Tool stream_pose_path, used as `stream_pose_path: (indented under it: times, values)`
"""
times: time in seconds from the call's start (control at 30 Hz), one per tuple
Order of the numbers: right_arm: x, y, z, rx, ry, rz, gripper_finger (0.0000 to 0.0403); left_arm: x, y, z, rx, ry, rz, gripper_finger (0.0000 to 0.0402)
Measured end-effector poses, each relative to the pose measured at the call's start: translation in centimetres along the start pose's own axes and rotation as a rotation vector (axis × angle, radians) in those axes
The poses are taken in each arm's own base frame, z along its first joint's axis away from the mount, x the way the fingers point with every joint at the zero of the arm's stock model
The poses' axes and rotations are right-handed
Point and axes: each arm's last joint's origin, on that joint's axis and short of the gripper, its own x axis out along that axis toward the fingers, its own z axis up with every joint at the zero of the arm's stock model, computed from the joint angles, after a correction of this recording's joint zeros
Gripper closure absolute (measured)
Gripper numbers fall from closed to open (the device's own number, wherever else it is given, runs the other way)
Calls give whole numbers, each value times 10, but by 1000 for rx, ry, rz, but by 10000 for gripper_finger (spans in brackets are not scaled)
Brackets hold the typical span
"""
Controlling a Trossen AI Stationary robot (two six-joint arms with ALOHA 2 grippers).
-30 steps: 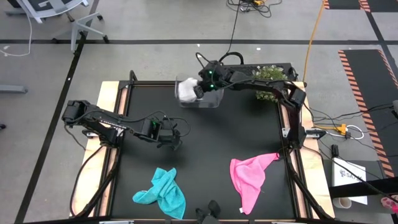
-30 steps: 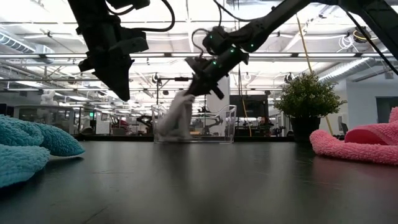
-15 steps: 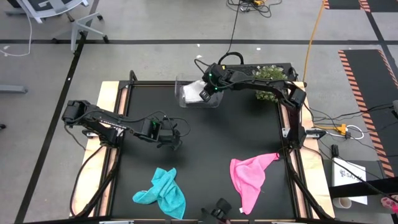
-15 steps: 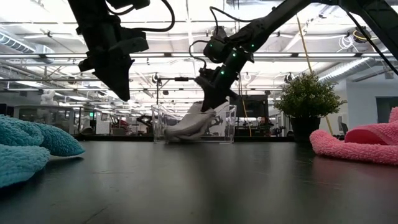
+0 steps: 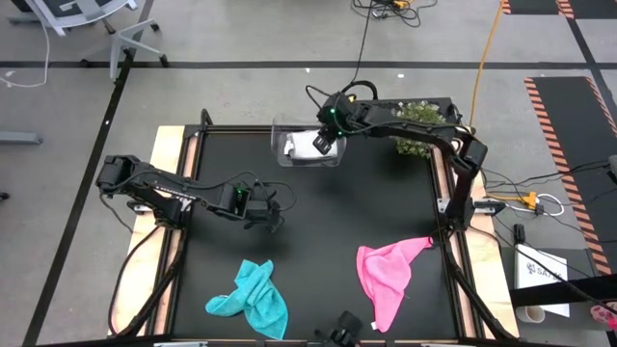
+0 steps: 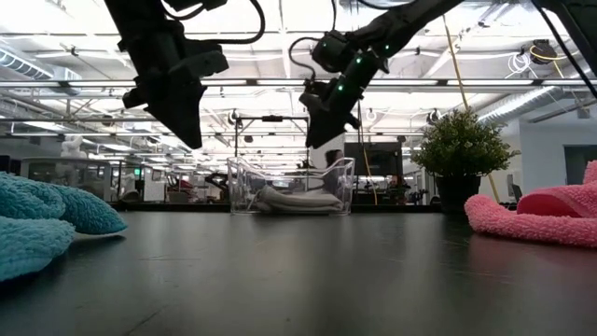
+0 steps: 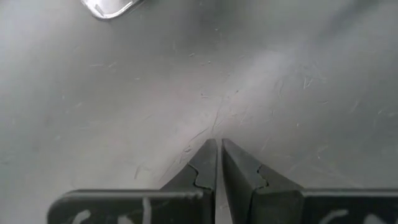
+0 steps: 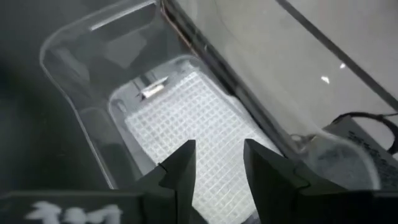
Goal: Fold microfiber towels
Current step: Fold the light blue microfiber cloth
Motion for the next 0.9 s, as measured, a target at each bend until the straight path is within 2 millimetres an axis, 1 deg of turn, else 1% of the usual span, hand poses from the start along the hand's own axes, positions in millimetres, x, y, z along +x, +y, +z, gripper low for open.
stream_pose_path:
  times: [0.1, 0.17, 0.23, 0.33, 0.4, 0.43, 0.57, 0.63, 0.67, 0.8, 0.9]
  values:
    - [1, 0, -1, -27, 8, 0, 291, 0, 0, 0, 0, 0, 0, 376]
    - [8, 1, -2, -30, 6, 11, 305, 0, 0, 0, 0, 0, -1, 376]
    - [17, 2, -5, -28, 16, 44, 323, 0, 0, 0, -1, -1, -1, 376]
    - [33, 4, -9, -27, 26, 76, 361, 0, 0, 0, -1, -1, -2, 376]
    - [43, 5, -13, -27, 37, 82, 388, 0, 0, 0, -1, -2, -2, 376]
    - [47, 5, -15, -27, 48, 81, 395, 0, 0, 0, -1, -3, 0, 376]
    - [57, 4, -21, -8, 76, 80, 388, 0, 0, 0, 2, -8, 5, 376]
    - [53, 4, -20, 9, 74, 101, 384, 0, 0, 0, 19, -11, 8, 376]
    - [48, 6, -17, 13, 62, 112, 383, 0, 0, 0, 30, -13, 12, 376]
    - [11, 13, -2, -12, 4, 146, 381, 0, 1, -1, 65, -15, 29, 376]
    - [-20, 19, 2, -63, 0, 158, 381, -2, 3, -8, 99, 40, 50, 376]
